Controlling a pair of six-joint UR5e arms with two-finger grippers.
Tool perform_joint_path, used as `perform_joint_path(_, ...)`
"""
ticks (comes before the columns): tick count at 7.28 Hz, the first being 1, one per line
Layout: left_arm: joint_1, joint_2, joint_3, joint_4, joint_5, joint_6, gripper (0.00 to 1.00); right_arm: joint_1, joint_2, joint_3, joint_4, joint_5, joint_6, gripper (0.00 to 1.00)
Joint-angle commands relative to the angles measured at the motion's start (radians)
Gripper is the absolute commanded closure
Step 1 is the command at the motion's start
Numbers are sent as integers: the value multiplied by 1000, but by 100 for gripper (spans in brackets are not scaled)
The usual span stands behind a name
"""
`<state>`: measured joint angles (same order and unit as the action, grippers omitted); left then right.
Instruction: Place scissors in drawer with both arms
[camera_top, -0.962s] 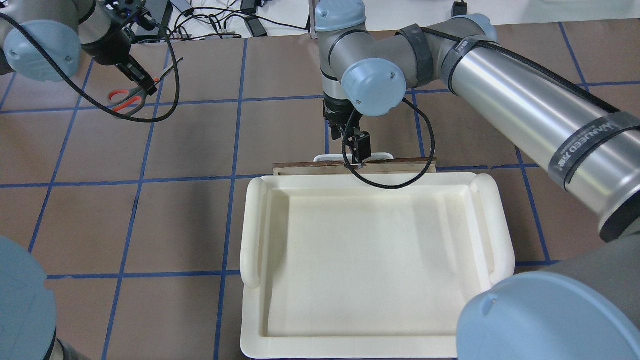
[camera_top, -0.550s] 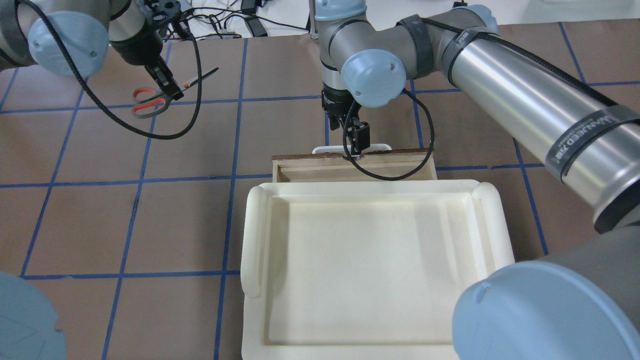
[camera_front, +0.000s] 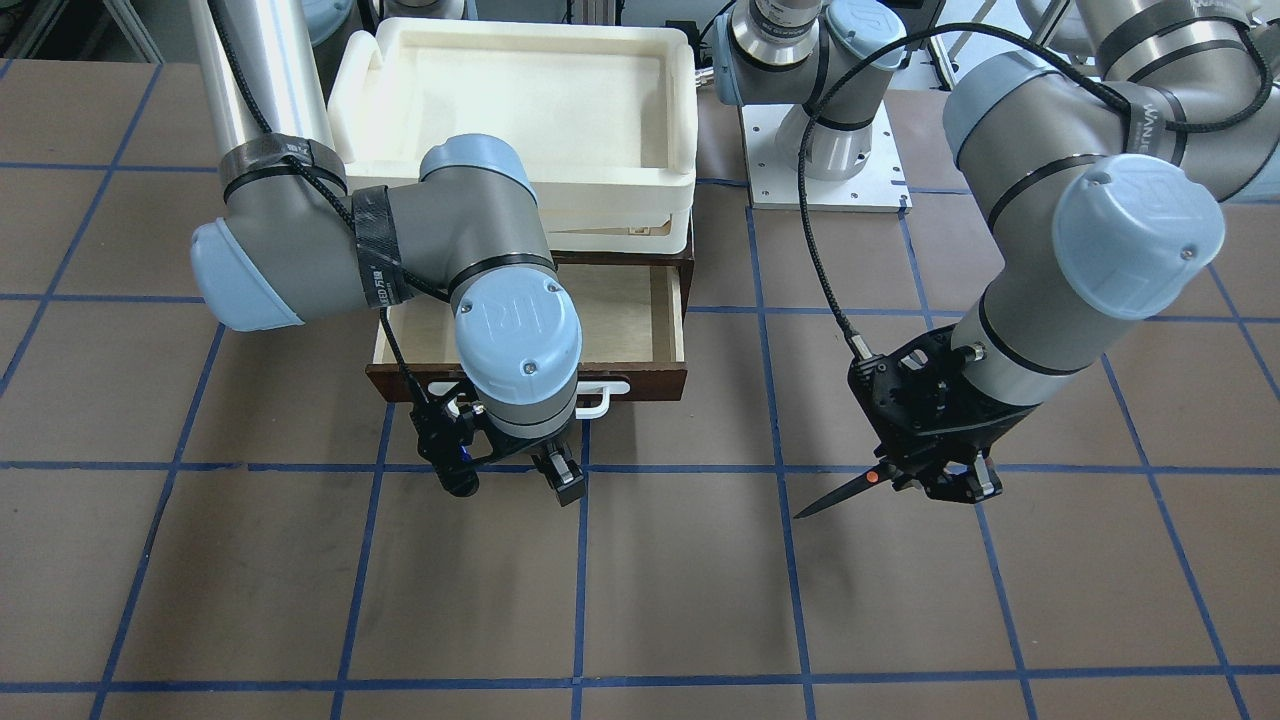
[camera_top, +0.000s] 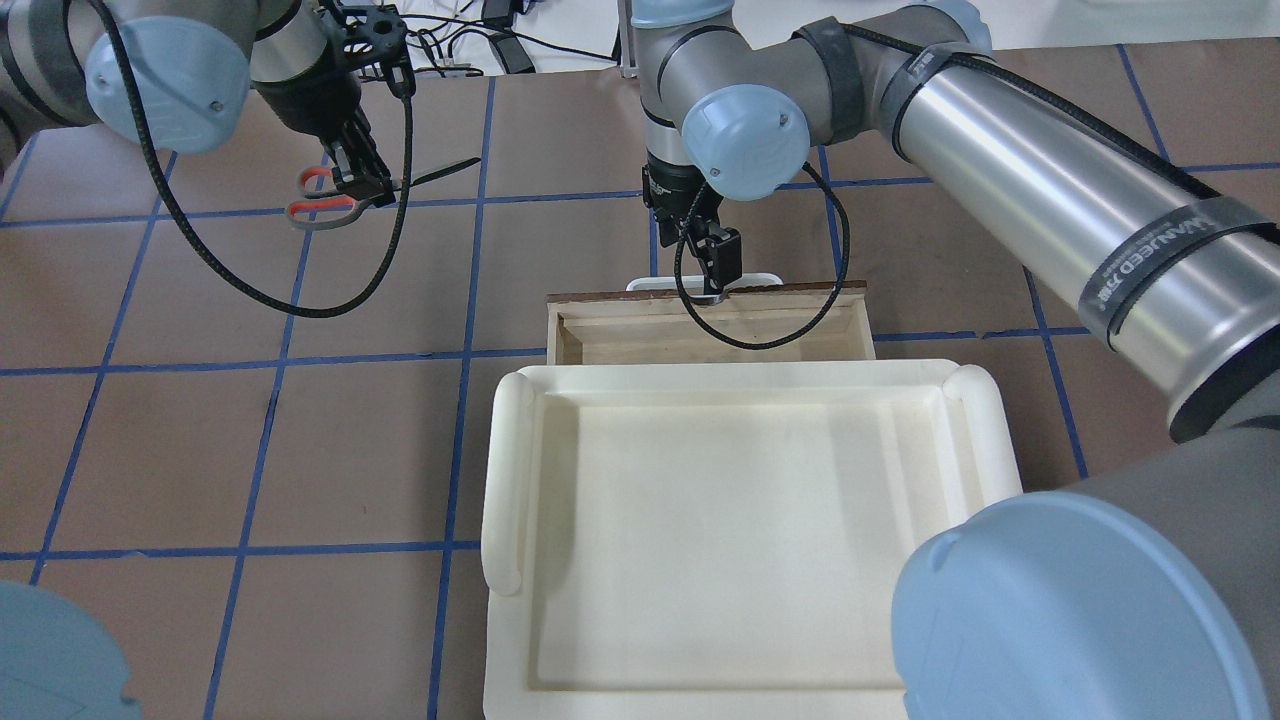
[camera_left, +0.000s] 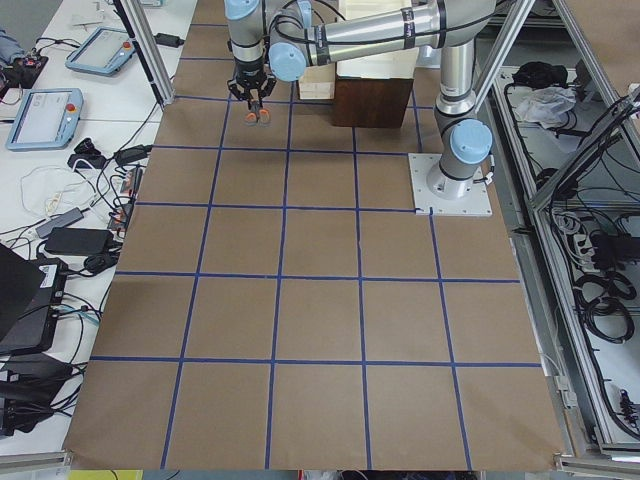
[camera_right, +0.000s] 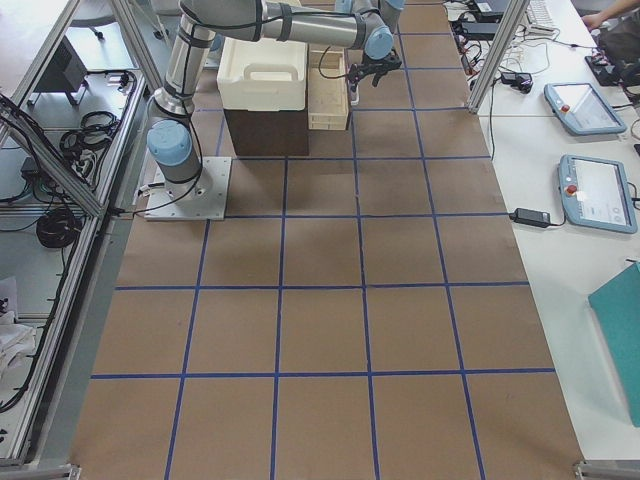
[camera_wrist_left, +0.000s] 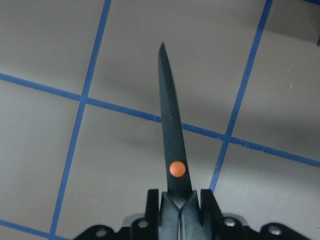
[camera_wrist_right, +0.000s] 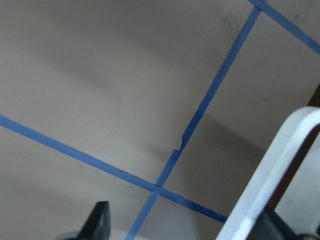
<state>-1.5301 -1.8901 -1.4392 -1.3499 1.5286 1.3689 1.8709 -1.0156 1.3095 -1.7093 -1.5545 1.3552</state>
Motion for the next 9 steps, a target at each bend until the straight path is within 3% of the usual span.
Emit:
perform_joint_path(1, -71, 25, 2, -29, -2, 55, 99, -2, 15, -25, 0, -1, -13, 0)
perform_joint_path(5, -157, 78, 2, -78, -2, 41, 100, -6, 37, -55, -1, 1, -41, 0)
perform_joint_path(9, -165, 91, 0, -95, -47, 41, 100, -6, 58, -85, -3, 2, -44, 0)
